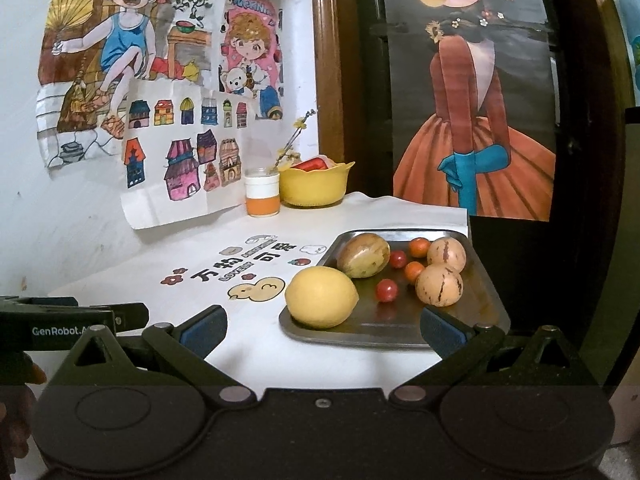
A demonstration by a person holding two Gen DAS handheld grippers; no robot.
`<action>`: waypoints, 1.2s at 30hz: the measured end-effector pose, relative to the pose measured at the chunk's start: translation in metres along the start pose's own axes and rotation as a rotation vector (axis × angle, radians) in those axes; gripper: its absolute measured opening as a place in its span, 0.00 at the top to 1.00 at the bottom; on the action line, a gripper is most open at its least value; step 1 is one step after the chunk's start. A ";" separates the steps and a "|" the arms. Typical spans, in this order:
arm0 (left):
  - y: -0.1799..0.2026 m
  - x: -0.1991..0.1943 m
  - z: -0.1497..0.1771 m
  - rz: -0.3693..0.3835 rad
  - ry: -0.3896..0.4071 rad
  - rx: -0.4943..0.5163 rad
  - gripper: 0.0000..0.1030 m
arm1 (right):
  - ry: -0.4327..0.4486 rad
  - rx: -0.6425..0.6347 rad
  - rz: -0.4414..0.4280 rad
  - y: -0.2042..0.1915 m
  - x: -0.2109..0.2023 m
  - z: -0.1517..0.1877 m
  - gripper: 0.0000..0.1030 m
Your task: Organize fruits
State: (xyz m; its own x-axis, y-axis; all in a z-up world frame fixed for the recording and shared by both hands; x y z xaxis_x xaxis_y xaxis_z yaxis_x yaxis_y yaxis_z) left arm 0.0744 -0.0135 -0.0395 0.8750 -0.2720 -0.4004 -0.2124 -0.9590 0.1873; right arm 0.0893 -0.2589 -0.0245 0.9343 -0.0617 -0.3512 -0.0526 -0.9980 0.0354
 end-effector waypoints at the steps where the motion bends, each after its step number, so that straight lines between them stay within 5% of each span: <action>1: -0.001 -0.001 0.001 -0.003 0.001 0.001 0.00 | 0.000 0.000 -0.001 -0.001 0.000 0.001 0.01; 36: -0.009 -0.009 0.008 -0.012 0.005 -0.029 0.00 | -0.008 -0.002 -0.009 -0.005 -0.004 0.009 0.01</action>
State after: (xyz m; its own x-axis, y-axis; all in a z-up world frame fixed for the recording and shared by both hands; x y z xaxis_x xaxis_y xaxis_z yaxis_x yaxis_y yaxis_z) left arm 0.0645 -0.0034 -0.0446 0.8797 -0.2603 -0.3980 -0.1895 -0.9595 0.2085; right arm 0.0828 -0.2533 -0.0313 0.9317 -0.0525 -0.3594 -0.0430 -0.9985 0.0341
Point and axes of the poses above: each gripper's, at about its wrist camera, not at the fingertips, and x roughly the way its jaws point, y to its right, z to its underside, the point moved 5 cm from there along x, roughly the way its jaws point, and after that the axes turned 13 degrees about z, right-handed, at the moved point
